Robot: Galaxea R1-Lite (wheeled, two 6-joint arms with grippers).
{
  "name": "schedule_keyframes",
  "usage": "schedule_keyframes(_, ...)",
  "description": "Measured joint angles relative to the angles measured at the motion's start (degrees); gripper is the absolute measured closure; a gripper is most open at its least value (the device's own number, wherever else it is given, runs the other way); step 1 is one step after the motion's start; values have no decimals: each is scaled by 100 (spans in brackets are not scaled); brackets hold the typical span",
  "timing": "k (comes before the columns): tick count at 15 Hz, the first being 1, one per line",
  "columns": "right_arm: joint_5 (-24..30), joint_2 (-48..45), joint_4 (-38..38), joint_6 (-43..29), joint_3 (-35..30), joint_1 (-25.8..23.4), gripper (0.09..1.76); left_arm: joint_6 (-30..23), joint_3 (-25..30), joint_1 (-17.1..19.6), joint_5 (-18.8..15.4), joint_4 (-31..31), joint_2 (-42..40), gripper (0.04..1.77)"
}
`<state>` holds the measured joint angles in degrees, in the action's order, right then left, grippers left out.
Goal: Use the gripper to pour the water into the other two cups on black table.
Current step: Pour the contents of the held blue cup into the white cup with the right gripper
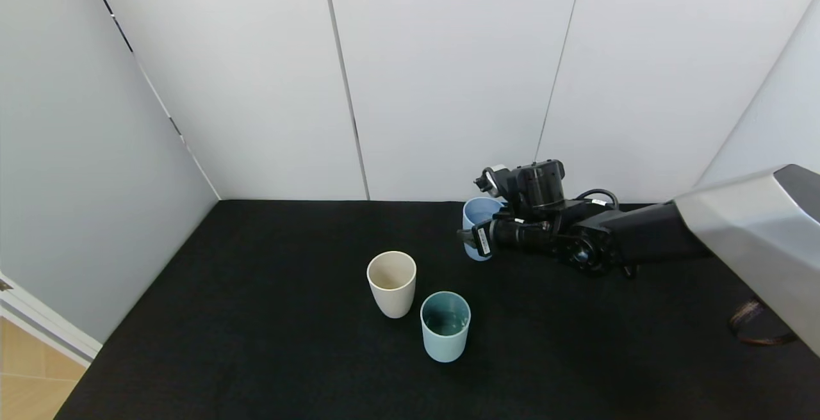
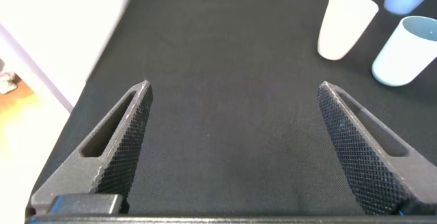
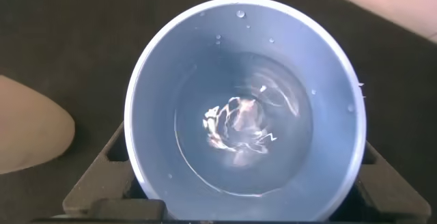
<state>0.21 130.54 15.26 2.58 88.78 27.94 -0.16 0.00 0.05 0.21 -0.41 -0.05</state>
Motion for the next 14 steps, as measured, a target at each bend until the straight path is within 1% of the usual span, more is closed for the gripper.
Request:
schedule_keyframes(3,-16,-121,-507,94,389,89,52,0,0,2,1,-2,0,9)
schedule_keyframes(5,-146,-212,-866,144,656,223,52,0,0,2,0,-2,0,9)
schedule_keyframes(7,-332,-300,-1150,449,862,373,52,0,0,2,0,-2,0,9)
schedule_keyframes(10,-729,-405,-1193,1069,918,551,52,0,0,2,0,-2,0,9)
schedule_keyframes(12,-919,-430,-1193,1172,884,653,52,2,0,2,1,-5,0,9)
schedule_keyframes(14,-959,-444,-1182,1282,840,752,52,0,0,0,1,-5,0,9)
